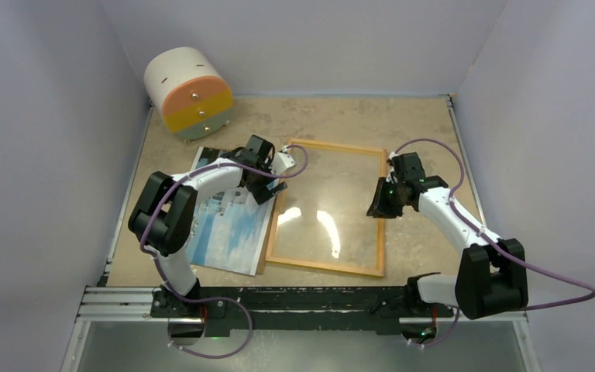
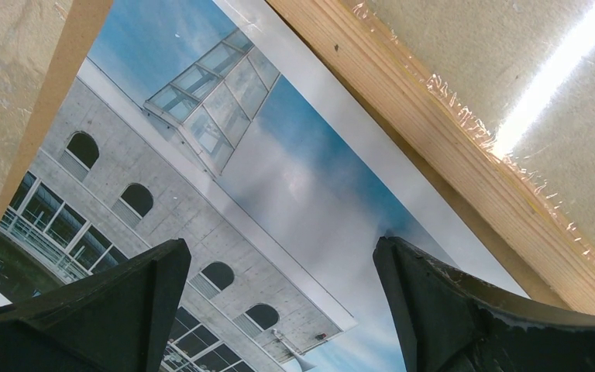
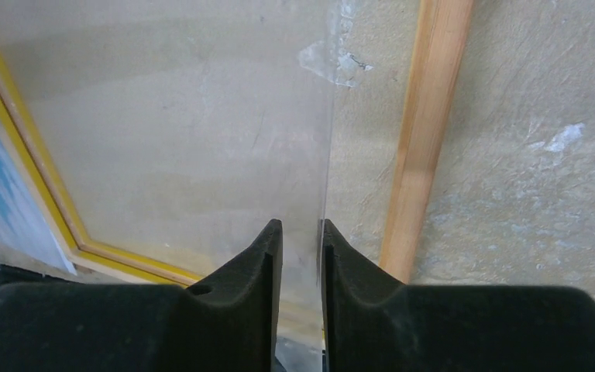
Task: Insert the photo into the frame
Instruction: Place the photo frame item in the photo frame, then move the photo frame to the center of the board.
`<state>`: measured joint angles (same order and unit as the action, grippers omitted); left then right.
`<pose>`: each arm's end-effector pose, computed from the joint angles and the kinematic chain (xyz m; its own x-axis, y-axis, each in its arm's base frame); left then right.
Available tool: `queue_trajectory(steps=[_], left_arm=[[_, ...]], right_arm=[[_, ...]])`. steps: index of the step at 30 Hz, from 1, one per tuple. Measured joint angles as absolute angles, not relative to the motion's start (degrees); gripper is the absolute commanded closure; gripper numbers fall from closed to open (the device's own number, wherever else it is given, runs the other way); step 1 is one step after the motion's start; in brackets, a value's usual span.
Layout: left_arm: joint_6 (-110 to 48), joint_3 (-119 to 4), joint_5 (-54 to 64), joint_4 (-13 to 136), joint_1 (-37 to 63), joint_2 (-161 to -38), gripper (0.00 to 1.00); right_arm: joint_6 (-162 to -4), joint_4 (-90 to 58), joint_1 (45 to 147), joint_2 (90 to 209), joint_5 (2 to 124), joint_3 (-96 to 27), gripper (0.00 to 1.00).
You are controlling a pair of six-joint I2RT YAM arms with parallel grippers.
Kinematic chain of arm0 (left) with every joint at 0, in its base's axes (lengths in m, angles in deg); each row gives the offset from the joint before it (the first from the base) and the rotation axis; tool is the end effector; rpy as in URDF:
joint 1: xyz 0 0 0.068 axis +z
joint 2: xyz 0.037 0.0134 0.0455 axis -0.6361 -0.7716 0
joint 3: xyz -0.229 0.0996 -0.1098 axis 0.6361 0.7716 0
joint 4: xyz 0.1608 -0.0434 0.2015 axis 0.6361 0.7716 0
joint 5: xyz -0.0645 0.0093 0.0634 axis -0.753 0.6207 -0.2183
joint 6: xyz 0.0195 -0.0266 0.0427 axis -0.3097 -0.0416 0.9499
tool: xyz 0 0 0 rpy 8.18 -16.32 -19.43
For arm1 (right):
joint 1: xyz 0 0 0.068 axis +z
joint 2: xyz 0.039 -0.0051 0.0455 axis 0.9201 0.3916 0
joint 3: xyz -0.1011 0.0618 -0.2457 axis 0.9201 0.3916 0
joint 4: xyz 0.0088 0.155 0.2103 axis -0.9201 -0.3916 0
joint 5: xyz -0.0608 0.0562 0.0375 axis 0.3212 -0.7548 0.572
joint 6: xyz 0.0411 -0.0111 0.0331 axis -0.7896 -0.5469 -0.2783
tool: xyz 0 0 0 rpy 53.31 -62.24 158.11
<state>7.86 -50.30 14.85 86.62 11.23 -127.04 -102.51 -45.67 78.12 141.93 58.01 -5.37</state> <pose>0.3188 -0.1703 0.1742 -0.4667 0.7775 -0.4215 0.7652 0.5940 0.2483 0.2426 0.0555 0.2178 -0.8740 0.2669 -0.4060 0.0942 0.9129 0.3971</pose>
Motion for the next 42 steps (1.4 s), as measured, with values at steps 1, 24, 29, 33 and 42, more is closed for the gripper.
queue_trajectory(steps=[1,24,29,33,42], left_arm=[[7.9,-50.3,14.8,86.6,11.2,-127.0,0.00],[7.9,-50.1,14.9,86.2,11.2,-127.0,0.00],[7.9,-50.0,14.8,86.2,11.2,-127.0,0.00],[7.6,-50.0,14.0,86.0,11.2,-127.0,0.00],[6.2,-50.5,12.5,85.6,10.2,-127.7,0.00]], right_arm=[[-102.4,-45.6,78.1,142.1,58.3,-5.3,0.65],[-102.2,-44.9,78.2,144.2,64.9,-5.0,0.09],[-102.9,-45.7,78.1,143.8,66.2,-6.6,0.01],[-103.5,-44.4,76.6,143.9,66.1,-8.0,0.01],[-106.3,-37.7,70.5,151.1,61.6,-8.1,0.01]])
